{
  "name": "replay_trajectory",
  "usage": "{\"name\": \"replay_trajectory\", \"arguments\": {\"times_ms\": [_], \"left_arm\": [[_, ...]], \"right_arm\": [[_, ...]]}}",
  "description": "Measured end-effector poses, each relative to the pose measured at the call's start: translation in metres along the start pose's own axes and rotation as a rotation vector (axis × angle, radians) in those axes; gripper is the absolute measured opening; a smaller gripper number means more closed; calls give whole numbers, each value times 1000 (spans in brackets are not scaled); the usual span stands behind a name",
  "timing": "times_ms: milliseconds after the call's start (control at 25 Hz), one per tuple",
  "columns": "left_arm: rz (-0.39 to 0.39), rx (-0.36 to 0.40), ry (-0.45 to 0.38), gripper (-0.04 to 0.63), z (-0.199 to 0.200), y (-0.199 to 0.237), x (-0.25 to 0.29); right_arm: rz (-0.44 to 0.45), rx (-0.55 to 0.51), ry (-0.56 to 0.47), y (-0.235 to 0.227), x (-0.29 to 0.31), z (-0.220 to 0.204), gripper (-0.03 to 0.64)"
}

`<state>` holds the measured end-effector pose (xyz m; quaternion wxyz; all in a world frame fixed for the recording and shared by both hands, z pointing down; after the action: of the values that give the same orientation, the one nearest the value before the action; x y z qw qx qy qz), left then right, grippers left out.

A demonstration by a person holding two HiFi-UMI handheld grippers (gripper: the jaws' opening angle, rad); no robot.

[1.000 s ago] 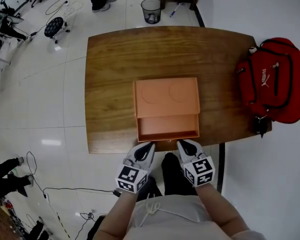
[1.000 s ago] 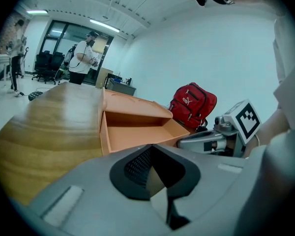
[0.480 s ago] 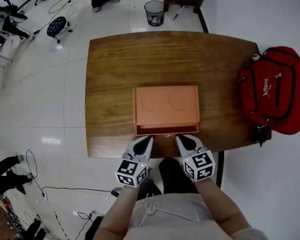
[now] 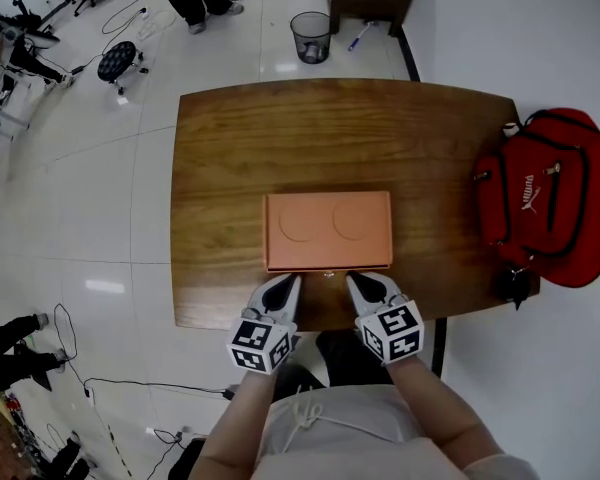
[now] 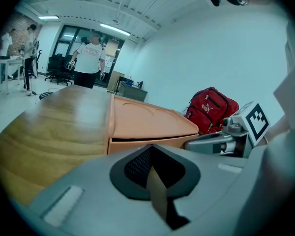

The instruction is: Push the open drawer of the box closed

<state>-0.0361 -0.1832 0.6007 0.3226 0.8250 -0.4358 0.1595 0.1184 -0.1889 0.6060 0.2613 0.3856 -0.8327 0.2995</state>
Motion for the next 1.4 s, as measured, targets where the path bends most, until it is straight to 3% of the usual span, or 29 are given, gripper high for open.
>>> {"name": "replay_trajectory", "arguments": {"times_ms": [320,640,800,960,1200,1400], "left_arm": [[25,-4,-18,6,5,1,5],[-22,44,-75,6,16,-15,-20],[-92,87,-140,6,30,-37,-52],[-145,164,-237,6,51,-61,-99],[-174,283,-400,6,73,-96,-183],[-171,338,-472,6,59,-118,-240]], "right_arm": [[17,-19,-6,-4,1,5,6],[-17,-6,-60,11,-20,5,6],[-42,-34,-145,32,-53,14,6],[-80,-134,-257,63,-97,31,6],[-135,-229,-453,119,-167,45,6],[-163,-255,-509,161,-202,25,6]]}}
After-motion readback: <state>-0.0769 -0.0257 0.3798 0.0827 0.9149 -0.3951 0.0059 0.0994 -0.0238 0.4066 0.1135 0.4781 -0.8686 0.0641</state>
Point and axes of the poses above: the fingertips, and each gripper's own axes: x forward along the fingers, y to its left, z out of its top, the point moved 5 cm from there along -x, backward along the fingers, and after that the axes turned 5 degrees about y, right-handed, at the moved point
